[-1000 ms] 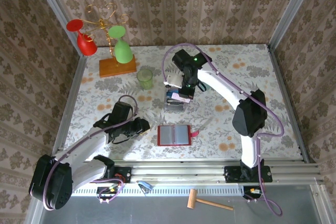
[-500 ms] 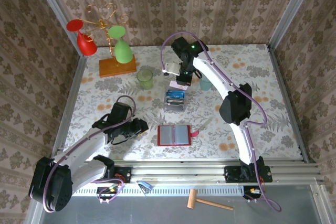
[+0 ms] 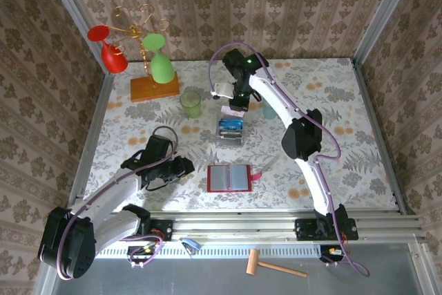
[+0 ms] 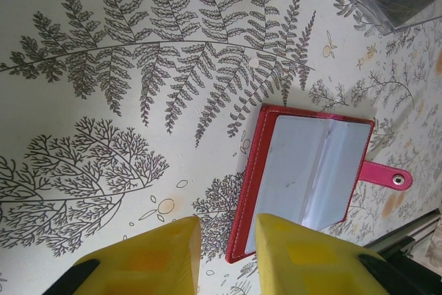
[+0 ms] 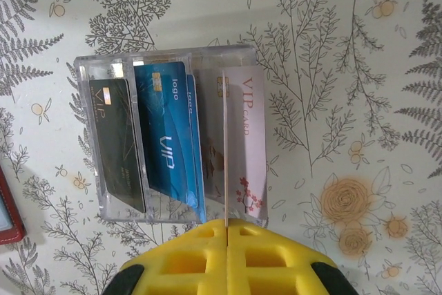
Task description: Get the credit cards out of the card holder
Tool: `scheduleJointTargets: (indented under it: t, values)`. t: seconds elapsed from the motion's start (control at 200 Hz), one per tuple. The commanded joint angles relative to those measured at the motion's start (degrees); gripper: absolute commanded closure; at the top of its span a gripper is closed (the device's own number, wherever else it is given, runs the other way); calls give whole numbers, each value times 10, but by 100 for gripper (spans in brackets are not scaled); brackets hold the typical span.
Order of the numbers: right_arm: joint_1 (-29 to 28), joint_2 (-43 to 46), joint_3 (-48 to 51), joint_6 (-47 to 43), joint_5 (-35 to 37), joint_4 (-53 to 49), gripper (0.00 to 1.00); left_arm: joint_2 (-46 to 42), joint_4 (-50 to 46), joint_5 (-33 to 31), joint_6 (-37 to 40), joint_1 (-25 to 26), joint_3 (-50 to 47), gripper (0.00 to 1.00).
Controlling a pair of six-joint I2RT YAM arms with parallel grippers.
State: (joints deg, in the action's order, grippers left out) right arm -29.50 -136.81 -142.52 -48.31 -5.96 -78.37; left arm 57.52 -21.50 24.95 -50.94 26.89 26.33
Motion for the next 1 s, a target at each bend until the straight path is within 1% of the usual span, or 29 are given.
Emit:
scheduleJointTargets:
  t: [0.0, 0.02, 0.31, 0.435, 0.71, 0.8, 0.885, 0.995]
  values:
    - [4, -26, -16, -12, 16, -5, 100, -3, -14, -7, -6, -11, 12, 72]
    - [4, -28, -17, -13, 18, -6, 100, -3, -14, -7, -6, -20, 12, 73]
    - [4, -51, -18, -3, 32, -10, 100, -4, -8, -6, -15, -20, 7, 73]
    - [4, -43, -18, 1, 42, 4, 90, -4, -7, -8, -14, -20, 8, 73]
    - [4, -16, -15, 19, 60, 13, 85, 14, 20, -2, -3, -24, 5, 73]
    - [4, -3, -7, 35, 63, 14, 81, 26, 22, 0, 11, -32, 11, 73]
    - [4, 17, 17, 56, 68, 26, 77, 39, 22, 3, 29, -43, 20, 73]
    - [4, 59, 78, 88, 76, 66, 71, 52, 20, 0, 57, -58, 33, 73]
